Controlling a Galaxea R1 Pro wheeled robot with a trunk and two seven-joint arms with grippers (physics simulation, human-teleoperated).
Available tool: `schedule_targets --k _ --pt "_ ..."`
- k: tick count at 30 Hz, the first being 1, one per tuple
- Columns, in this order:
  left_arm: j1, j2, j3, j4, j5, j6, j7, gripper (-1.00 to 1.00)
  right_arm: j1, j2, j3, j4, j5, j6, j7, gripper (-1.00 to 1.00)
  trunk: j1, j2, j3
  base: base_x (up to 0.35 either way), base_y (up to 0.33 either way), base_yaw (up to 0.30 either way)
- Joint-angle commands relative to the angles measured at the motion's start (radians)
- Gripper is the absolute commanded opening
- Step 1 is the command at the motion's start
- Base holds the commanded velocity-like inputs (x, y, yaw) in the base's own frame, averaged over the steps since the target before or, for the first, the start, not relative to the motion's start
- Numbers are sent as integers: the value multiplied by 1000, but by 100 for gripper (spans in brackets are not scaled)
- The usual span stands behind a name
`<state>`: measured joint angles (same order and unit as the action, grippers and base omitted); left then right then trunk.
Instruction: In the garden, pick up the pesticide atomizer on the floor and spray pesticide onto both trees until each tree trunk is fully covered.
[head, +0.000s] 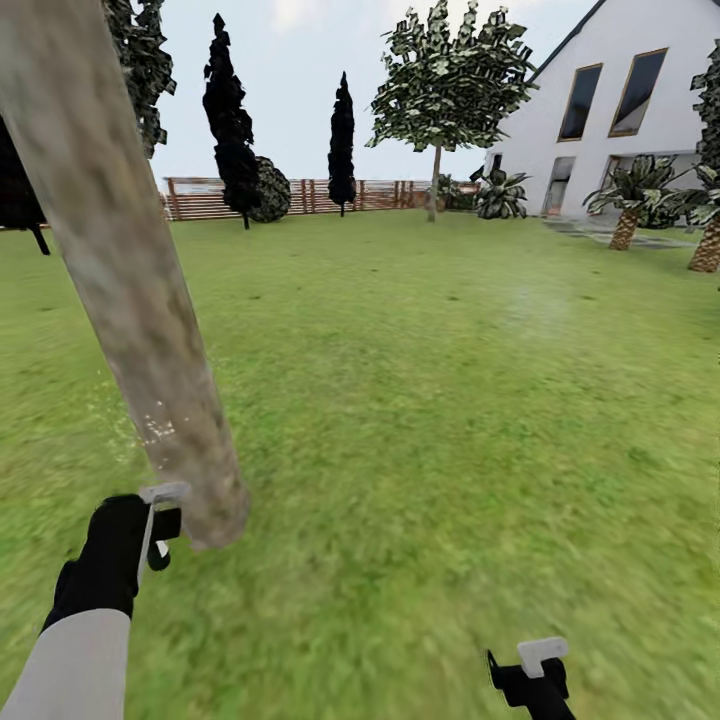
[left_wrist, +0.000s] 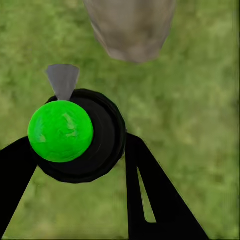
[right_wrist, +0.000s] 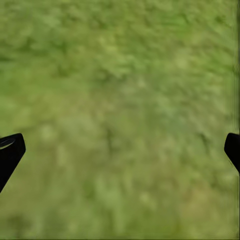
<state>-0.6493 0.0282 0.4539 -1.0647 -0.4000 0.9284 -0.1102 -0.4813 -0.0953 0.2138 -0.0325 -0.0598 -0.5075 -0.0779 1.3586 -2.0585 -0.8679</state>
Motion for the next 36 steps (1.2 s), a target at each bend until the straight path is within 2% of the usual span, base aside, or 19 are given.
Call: schedule_targets --k 1,6,21,28,36 --pt "21 5 8 8 -2 -25 -11 -100 0 -1 9 0 -6 -2 -3 100 0 0 -1 95 -273 1" --pt "37 7 17 18 4 -59 -11 -100 0 0 9 -1 -6 -3 -3 100 0 0 -1 154 -273 18" --pt "37 4 6 17 3 -63 -11 -100 0 1 9 0 -6 -3 -4 100 0 0 -1 121 -297 266" --pt "37 1 6 17 3 -63 -10 -100 0 1 9 0 -6 -3 -3 100 0 0 -1 131 -308 42" --pt "37 2 11 17 3 -63 -9 -100 0 2 9 0 -6 -3 -3 100 0 0 -1 98 -308 251"
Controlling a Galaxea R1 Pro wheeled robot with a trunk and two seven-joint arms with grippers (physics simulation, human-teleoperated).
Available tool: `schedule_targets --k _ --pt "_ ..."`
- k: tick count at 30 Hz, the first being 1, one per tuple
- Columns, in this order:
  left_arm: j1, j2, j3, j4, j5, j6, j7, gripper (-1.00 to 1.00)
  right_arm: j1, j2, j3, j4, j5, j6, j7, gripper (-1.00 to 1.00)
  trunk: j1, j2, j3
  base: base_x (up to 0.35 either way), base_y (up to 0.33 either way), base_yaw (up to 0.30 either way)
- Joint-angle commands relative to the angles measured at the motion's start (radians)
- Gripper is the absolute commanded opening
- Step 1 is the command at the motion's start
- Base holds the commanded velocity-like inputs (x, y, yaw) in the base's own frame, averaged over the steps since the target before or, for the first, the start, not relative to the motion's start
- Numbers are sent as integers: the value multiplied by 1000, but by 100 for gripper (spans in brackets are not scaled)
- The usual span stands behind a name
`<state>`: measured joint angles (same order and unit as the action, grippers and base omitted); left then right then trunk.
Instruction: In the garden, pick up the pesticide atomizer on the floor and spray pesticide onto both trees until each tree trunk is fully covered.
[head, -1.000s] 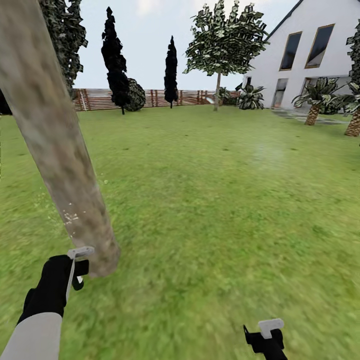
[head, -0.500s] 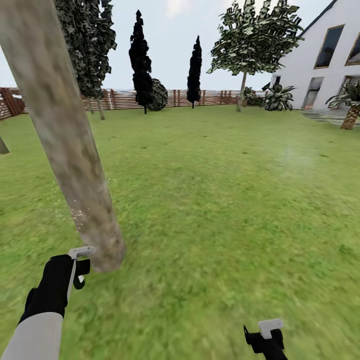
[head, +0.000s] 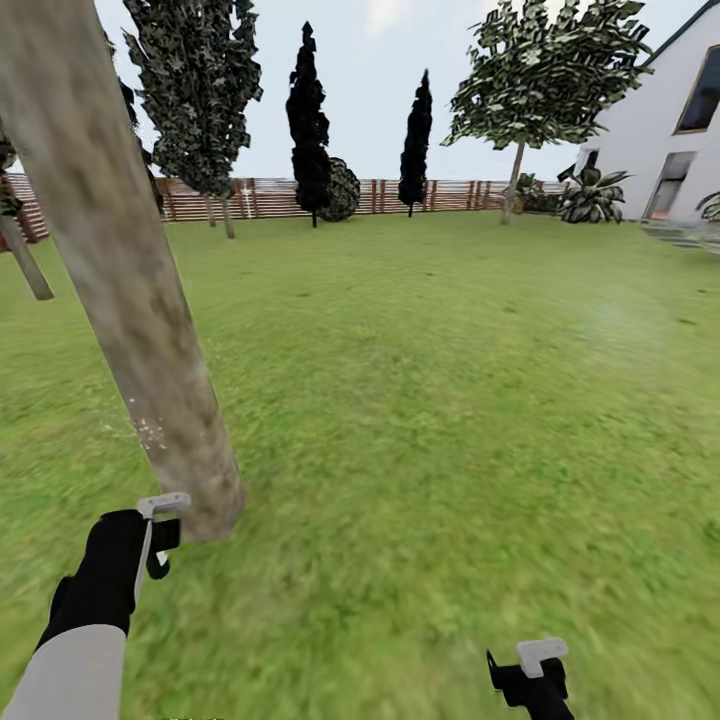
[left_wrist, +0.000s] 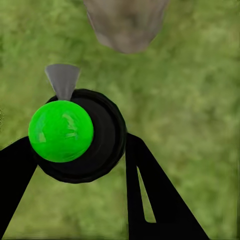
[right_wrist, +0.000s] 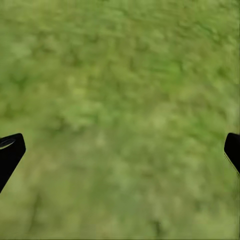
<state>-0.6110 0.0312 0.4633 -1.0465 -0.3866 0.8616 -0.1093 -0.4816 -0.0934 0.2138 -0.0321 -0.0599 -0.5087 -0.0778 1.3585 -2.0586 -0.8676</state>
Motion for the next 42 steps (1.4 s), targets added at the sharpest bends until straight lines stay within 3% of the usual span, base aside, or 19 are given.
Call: schedule_targets --k 1,16,34,38,42 --pt "-1 -1 4 -1 -11 4 -10 -100 0 0 9 0 -6 -2 -3 100 0 0 -1 100 -308 276" --pt "-1 -1 7 -5 -11 3 -10 -100 0 0 9 -1 -6 -2 -3 100 0 0 -1 174 -290 74" --pt "-1 0 7 -12 -11 2 -11 -100 0 0 9 -1 -5 -2 -3 100 0 0 -1 185 -277 273" --pt "-1 -7 6 1 -10 -85 -2 -100 0 0 9 -1 -5 -2 -3 100 0 0 -1 238 -227 277" --pt "-1 -9 5 1 -11 -96 -3 -100 0 0 9 0 -5 -2 -3 100 0 0 -1 200 -177 277"
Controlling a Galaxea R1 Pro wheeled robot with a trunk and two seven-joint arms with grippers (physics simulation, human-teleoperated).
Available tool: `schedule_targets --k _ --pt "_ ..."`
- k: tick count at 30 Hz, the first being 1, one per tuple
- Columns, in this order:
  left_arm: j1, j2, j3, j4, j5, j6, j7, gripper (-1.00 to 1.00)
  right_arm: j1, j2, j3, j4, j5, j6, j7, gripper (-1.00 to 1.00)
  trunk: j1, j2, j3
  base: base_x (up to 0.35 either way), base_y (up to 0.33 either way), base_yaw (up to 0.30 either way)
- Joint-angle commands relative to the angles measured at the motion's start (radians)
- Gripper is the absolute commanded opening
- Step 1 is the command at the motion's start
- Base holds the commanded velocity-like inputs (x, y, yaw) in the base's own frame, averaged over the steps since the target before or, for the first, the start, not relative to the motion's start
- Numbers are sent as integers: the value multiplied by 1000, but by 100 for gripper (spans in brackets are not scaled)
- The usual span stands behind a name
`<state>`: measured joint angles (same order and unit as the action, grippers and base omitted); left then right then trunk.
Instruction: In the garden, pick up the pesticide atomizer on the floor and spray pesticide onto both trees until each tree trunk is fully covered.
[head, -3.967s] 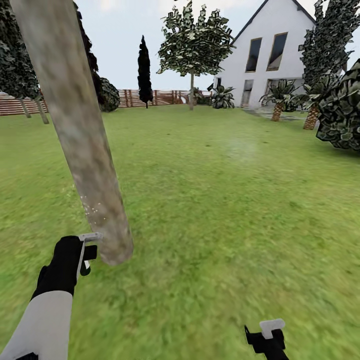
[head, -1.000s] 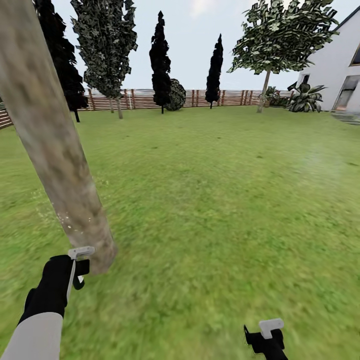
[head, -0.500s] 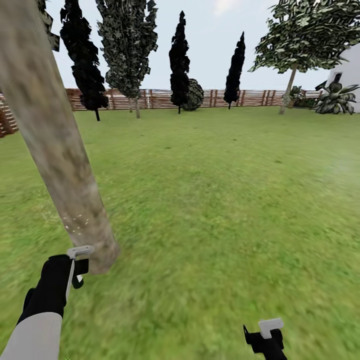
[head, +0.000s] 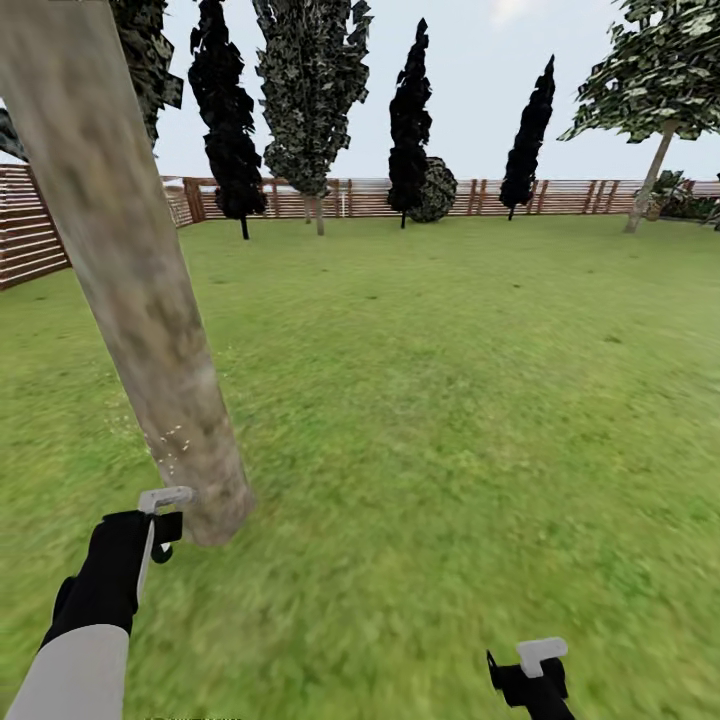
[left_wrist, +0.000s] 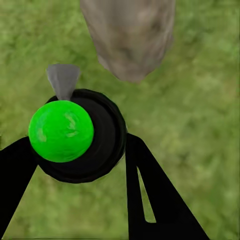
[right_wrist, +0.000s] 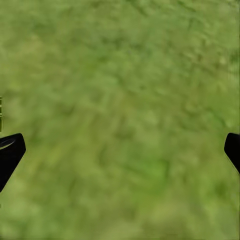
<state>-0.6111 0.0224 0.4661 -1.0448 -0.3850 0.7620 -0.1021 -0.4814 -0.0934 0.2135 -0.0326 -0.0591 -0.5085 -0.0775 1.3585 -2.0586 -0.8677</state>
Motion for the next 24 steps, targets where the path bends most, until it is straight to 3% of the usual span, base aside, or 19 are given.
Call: schedule_targets --k 1,2,4,7,10,12,17,20,24 --pt "-1 1 -2 -8 -13 8 -13 -100 0 0 9 0 -6 -2 -4 100 0 0 -1 31 -26 276" --pt "-2 9 -5 -13 -15 28 -15 -100 0 0 9 0 -7 -2 -4 100 0 0 -1 10 -9 274" --pt "-14 52 -6 -21 -14 185 -20 -100 0 0 9 0 -7 -2 -4 100 0 0 -1 2 -1 266" --pt "-54 85 -8 -23 -14 217 -45 -100 0 0 9 0 -7 -2 -4 100 0 0 -1 0 0 247" --pt "-98 106 -75 -23 -18 231 -89 -100 0 -2 9 0 -7 -2 -4 100 0 0 -1 0 0 66" --pt "-131 122 -94 -23 -17 243 -95 -100 0 -7 9 0 -7 -2 -4 100 0 0 -1 0 0 6" --pt "-157 120 -99 -20 -17 245 -97 -100 0 -8 9 0 -7 -2 -4 100 0 0 -1 0 0 0" --pt "-157 124 -140 -20 -12 246 -97 -100 0 -7 9 0 -7 -2 -4 100 0 0 -1 90 -59 0" --pt "-157 126 -145 -21 -11 251 -97 -100 0 -6 9 0 -7 -2 -4 100 0 0 -1 166 -186 0"
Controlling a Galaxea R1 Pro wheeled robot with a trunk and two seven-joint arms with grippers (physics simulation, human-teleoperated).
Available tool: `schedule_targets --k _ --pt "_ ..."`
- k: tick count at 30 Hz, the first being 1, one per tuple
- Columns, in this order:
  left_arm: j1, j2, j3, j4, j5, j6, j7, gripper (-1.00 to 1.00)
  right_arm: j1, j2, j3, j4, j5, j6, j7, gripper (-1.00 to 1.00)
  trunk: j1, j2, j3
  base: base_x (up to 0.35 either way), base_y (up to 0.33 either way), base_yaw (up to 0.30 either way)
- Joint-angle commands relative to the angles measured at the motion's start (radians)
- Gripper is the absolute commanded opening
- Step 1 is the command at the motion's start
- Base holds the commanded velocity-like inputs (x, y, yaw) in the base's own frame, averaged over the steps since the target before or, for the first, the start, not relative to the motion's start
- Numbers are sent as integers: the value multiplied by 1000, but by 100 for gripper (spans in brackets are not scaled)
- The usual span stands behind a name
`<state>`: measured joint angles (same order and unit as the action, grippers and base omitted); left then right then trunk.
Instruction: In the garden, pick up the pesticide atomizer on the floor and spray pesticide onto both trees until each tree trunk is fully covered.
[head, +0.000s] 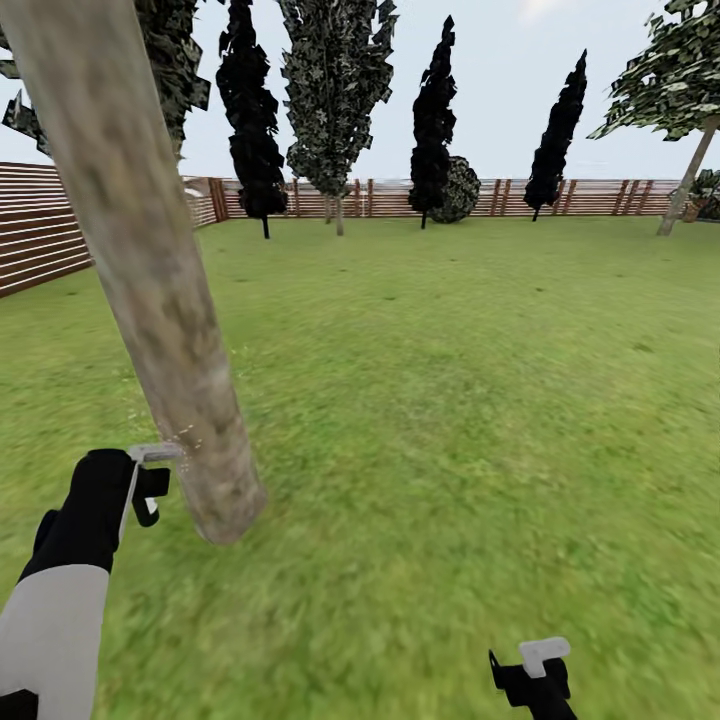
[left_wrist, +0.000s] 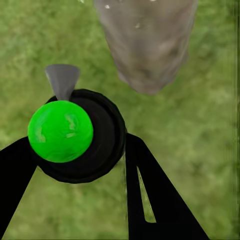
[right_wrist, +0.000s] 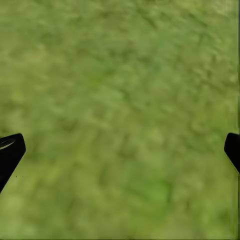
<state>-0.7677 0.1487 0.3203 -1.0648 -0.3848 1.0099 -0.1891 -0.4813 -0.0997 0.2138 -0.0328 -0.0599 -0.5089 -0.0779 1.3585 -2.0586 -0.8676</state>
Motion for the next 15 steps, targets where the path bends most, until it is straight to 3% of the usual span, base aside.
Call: schedule_targets --k 1,11,15 --pt "0 -1 1 -1 -11 4 -10 -100 0 0 9 0 -6 -2 -3 100 0 0 -1 32 -263 0" --pt "-3 3 10 -35 -13 3 -10 -100 0 2 9 -1 -6 -2 -3 100 0 0 -1 -28 -274 0" --pt "-9 3 10 -37 -13 4 -10 -100 0 4 9 -1 -6 -2 -3 100 0 0 -1 123 -256 0"
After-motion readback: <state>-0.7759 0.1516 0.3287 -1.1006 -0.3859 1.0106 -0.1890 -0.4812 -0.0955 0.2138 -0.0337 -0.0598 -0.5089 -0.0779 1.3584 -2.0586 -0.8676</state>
